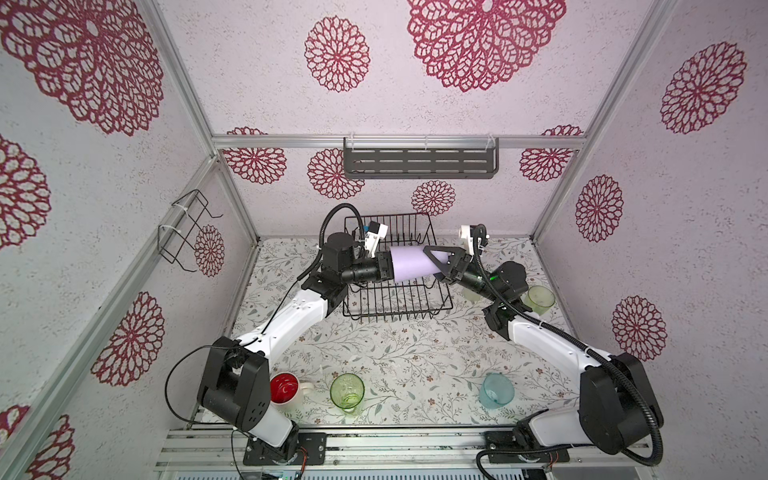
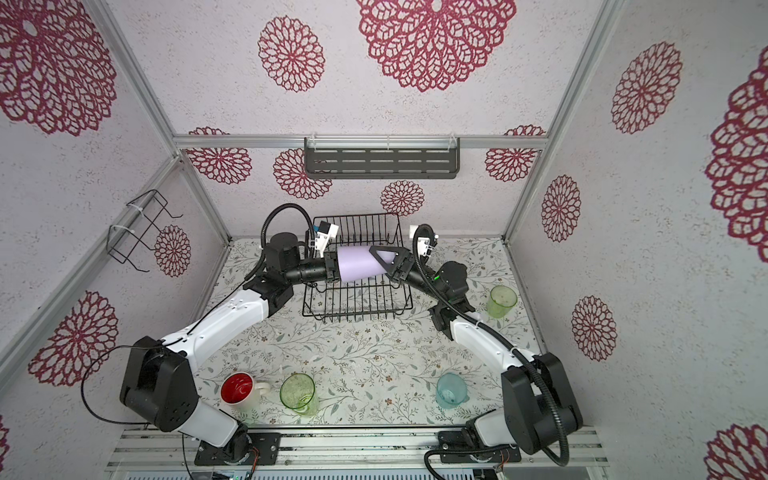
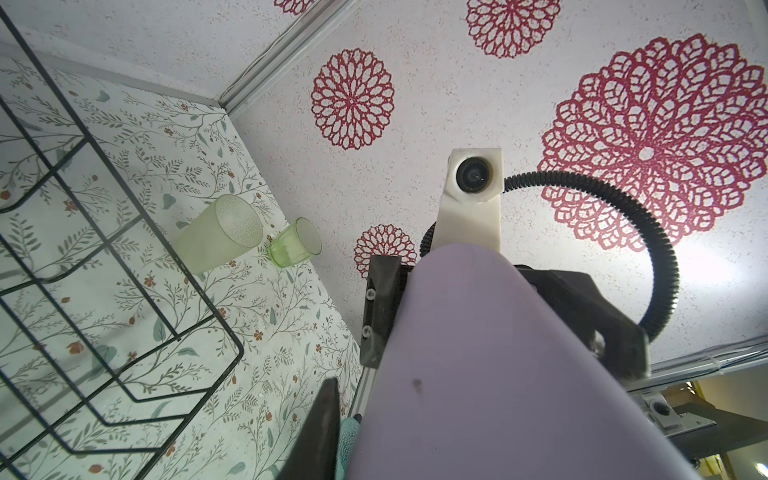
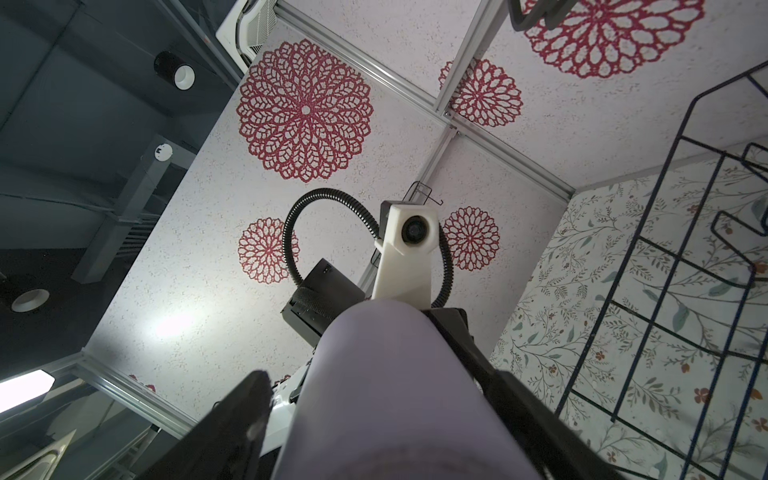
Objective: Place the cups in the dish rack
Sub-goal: 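Grasp the lavender cup with the right gripper and open the left gripper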
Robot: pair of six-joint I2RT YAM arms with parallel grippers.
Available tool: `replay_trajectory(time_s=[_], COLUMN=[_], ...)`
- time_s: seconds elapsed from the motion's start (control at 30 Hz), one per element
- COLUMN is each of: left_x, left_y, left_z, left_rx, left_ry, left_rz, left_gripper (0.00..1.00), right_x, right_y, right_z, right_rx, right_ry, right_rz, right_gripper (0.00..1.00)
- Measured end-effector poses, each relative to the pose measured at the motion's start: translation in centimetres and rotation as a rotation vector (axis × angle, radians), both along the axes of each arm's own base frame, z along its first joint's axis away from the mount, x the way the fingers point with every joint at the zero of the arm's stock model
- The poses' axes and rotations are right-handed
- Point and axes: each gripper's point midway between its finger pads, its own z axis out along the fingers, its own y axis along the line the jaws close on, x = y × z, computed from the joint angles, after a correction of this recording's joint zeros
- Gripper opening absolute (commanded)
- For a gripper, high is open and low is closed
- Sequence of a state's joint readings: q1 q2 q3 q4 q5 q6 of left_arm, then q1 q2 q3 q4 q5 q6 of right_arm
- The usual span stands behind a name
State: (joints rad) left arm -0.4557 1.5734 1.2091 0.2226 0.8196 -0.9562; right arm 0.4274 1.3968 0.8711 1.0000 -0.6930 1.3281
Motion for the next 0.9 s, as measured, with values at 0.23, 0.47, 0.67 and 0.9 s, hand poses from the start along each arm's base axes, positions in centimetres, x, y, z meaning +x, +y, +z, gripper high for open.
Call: replay_trajectory(time_s=[0.23, 0.47, 0.67, 0.9], left_x=[0.3, 1.1, 1.9, 2.9], left_y=[0.1, 0.9, 3.0, 7.5], left_z=[-0.2, -1.0, -3.4, -5.0], left_rx=[-0.002, 0.008, 0.029, 0.048], left_ry=[0.009, 0.034, 0.087, 0.123], left_rz=[0.022, 0.066, 0.140, 0.283], left_gripper=[0.29, 0.45, 0.54, 0.59], right_x=[0.4, 1.3, 2.5, 4.6], right_y=[-0.3, -0.8, -1.2, -1.6], right_z=[-1.0, -2.2, -3.4, -5.2], right_rx=[0.015, 0.017, -0.015, -0.171], right_ry=[0.033, 0.071, 0.098, 0.102], right_rz=[-0.029, -0.090, -0.156, -0.268], right_gripper=[0.70, 0.60, 0.58, 0.57])
